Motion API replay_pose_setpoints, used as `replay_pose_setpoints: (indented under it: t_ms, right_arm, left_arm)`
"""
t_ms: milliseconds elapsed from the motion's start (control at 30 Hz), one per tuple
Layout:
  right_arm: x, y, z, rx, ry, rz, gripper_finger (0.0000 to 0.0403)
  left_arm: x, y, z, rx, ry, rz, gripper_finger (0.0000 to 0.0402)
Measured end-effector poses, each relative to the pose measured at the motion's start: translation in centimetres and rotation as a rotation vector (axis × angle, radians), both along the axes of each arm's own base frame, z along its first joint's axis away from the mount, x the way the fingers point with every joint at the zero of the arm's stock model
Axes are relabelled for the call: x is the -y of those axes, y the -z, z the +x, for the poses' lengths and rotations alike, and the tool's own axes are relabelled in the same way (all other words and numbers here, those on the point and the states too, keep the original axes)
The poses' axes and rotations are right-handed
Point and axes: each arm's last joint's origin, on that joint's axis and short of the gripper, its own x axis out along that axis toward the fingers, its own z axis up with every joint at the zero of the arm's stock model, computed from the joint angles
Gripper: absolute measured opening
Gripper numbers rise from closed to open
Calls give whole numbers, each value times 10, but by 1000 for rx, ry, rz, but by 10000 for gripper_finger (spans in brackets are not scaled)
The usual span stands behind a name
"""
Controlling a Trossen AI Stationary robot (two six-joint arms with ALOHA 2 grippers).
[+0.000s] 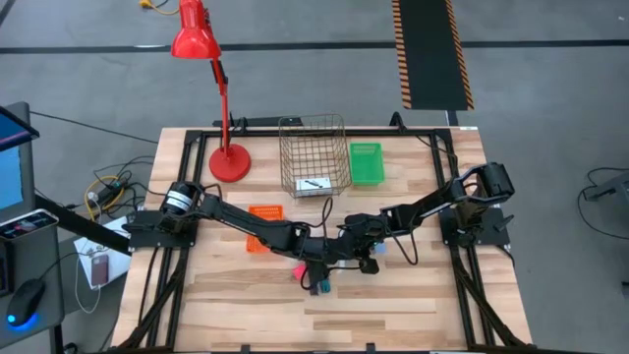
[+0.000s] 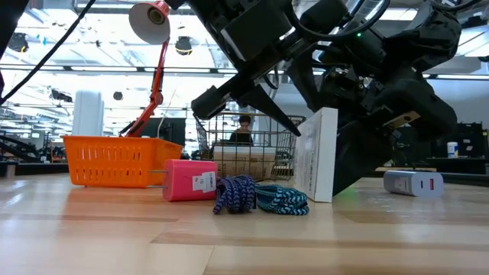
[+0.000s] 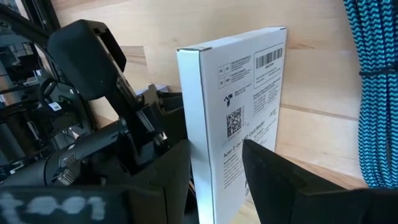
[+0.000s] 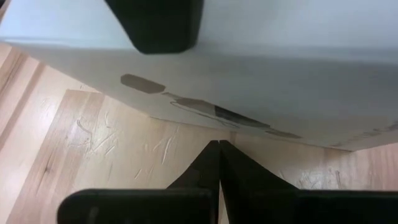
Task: Pick and place items into bin
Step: Put the card reader box into the wire basket
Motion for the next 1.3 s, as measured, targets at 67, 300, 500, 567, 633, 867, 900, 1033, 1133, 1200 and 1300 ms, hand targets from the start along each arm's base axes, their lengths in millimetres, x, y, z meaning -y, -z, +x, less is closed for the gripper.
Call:
replay_pose_setpoints:
  t_ms: [67,300,500,567,633,867,900,1033,1133,1200,1300]
  right_arm:
    - [0,0,0,0,0,0,0]
    - [0,0,0,0,1,-1,0]
    - [0,0,0,0,1,-1,0]
    - [0,0,0,0,1,-1,0]
    - [0,0,0,0,1,-1,0]
    - [0,0,0,1,1,-1,0]
    - [0,0,0,2,-1,-2,0]
    - [0,-2,2,10,-8,-6,0]
    - [-1,-3,4,15,-16,-11,0]
    - [-1,-3,4,20,-23,-17,0]
    - [-1,-3,4,21,-25,-18,0]
  left_arm:
    - [0,0,0,-3,-6,0,133]
    - [0,0,-1,-3,-12,-1,112]
    - [2,0,-1,-3,-12,0,101]
    - [2,0,-1,-3,-11,0,100]
    - [2,0,-1,2,-10,2,100]
    - [2,-1,1,26,14,34,100]
    - [2,-1,1,26,16,37,100]
    - [2,-1,1,27,15,42,100]
    - [2,-1,1,29,4,54,100]
    - [3,-1,1,28,-1,66,100]
    - [5,-1,0,28,-3,76,100]
